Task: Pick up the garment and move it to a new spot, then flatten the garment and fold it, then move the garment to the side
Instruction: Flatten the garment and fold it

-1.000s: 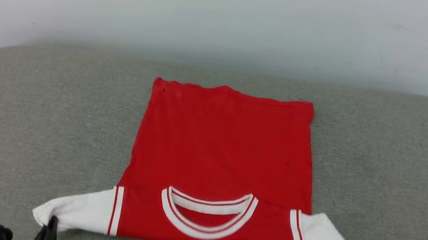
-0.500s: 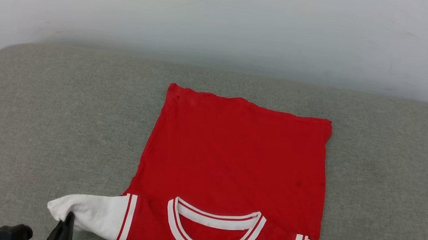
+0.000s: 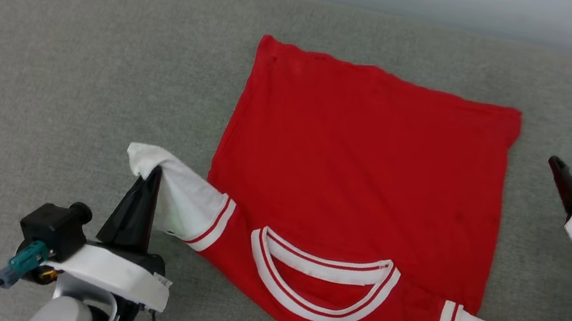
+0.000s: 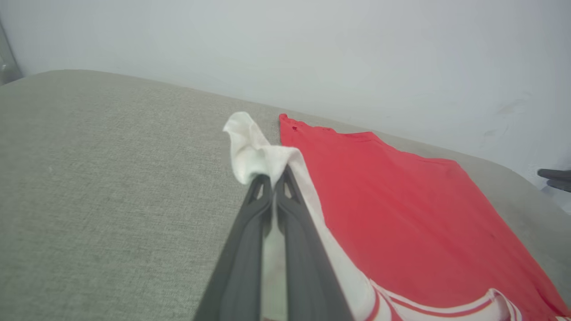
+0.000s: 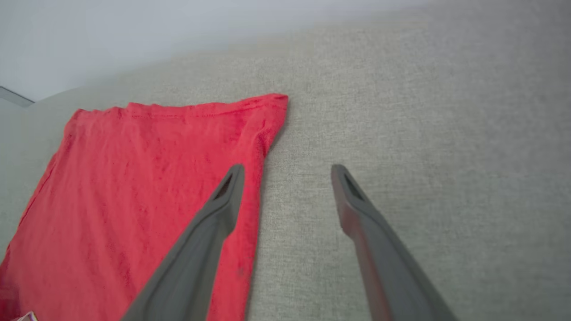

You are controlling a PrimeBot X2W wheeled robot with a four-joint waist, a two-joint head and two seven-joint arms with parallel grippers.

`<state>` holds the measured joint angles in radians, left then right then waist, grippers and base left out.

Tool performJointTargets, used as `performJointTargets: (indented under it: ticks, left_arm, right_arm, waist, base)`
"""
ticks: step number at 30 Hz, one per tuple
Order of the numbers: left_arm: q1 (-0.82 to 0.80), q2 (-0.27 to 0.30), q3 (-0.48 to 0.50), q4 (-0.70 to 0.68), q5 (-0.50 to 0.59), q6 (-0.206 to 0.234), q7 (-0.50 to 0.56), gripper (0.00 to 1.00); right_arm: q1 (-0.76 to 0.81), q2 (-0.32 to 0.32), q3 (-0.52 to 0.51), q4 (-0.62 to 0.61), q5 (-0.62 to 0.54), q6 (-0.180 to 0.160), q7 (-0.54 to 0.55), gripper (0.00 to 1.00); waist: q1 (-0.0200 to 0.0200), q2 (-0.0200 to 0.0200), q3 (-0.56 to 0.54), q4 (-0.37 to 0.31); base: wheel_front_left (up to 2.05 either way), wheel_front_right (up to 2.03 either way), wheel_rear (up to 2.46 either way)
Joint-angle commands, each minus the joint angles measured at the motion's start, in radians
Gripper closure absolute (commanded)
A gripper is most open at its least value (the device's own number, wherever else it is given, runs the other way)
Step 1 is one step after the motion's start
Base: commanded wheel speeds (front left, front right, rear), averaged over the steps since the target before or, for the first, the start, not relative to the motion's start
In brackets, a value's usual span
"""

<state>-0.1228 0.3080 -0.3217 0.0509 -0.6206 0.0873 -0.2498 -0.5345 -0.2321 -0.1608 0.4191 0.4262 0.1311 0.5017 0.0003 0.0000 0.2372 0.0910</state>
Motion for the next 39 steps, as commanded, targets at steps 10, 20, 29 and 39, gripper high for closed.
performJointTargets:
  ticks: [10, 20, 29, 39]
  left_arm:
    - [-0.119, -0.053, -0.037, -0.052, 0.052, -0.035, -0.012, 1.00]
    - [-0.161, -0.075, -0.040, -0.014, 0.077, -0.069, -0.016, 1.00]
    - [-0.120, -0.070, -0.023, 0.034, 0.074, -0.073, -0.017, 1.00]
    - [0.004, -0.029, 0.023, 0.060, 0.044, -0.024, 0.012, 1.00]
  right_arm:
    - [-0.349, -0.030, -0.045, 0.240, -0.092, -0.001, 0.272, 0.00]
    - [-0.346, -0.004, -0.074, 0.448, -0.172, -0.001, 0.399, 1.00]
    - [-0.379, -0.051, -0.027, 0.356, -0.159, -0.001, 0.304, 1.00]
    - [-0.217, -0.132, 0.092, 0.132, -0.072, -0.001, 0.298, 1.00]
  waist:
    - [-0.0003, 0.0000, 0.216, 0.135]
    - [-0.0003, 0.0000, 0.256, 0.170]
    - [-0.0003, 0.0000, 0.152, 0.142]
    - [-0.0003, 0.0000, -0.059, 0.030]
  base:
    - [0.00, 0.00, 0.00]
    - [0.00, 0.00, 0.00]
    - [0.00, 0.00, 0.00]
    - [0.00, 0.00, 0.00]
